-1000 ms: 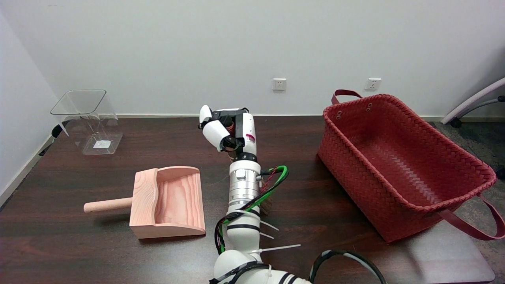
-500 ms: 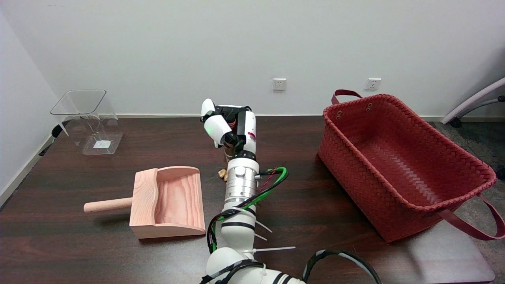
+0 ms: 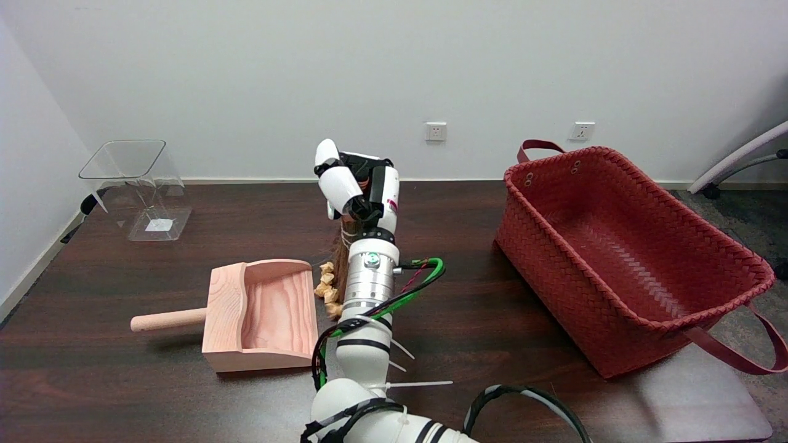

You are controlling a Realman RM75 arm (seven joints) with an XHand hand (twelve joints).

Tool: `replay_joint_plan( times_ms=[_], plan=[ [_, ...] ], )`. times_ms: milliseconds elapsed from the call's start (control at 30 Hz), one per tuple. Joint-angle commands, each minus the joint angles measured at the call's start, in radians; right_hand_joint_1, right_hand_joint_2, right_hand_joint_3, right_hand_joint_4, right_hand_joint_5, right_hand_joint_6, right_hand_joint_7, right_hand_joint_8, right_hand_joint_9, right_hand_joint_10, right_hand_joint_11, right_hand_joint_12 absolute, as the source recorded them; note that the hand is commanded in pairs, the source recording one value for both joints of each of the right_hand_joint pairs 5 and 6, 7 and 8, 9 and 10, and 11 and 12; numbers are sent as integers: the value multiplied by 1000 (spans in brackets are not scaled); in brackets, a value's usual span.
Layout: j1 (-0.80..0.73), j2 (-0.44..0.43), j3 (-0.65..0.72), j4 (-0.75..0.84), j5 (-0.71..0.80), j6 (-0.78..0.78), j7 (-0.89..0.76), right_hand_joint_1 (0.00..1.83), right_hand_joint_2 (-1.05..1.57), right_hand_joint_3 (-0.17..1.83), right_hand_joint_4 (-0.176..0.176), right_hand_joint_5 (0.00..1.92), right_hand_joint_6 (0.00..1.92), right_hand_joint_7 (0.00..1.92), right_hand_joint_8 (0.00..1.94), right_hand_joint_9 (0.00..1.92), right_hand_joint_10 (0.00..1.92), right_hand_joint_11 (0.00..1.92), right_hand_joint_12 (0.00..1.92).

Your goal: Sweep the paper balls into the dustpan.

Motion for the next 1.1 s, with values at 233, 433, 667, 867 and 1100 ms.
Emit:
replay_joint_plan(
  times_ms=[233,433,667,867,1100],
  plan=[
    [-43,39,-3,119,-25,-6,-30,720,1571,693,0,1920,1920,1920,1920,1920,1920,1920,1920],
    [-62,68,-2,214,-58,-7,-169,781,1571,612,0,1920,1920,1920,1920,1920,1920,1920,1920],
    [-105,138,-2,364,-51,-96,-346,912,1571,707,0,1920,1920,1920,1920,1920,1920,1920,1920],
    [-132,219,-5,453,-58,-146,-400,998,1571,905,0,1920,1920,1920,1920,1920,1920,1920,1920],
    [-161,325,-6,535,-49,-162,-499,1019,1571,1067,0,1920,1920,1920,1920,1920,1920,1920,1920]
  ],
)
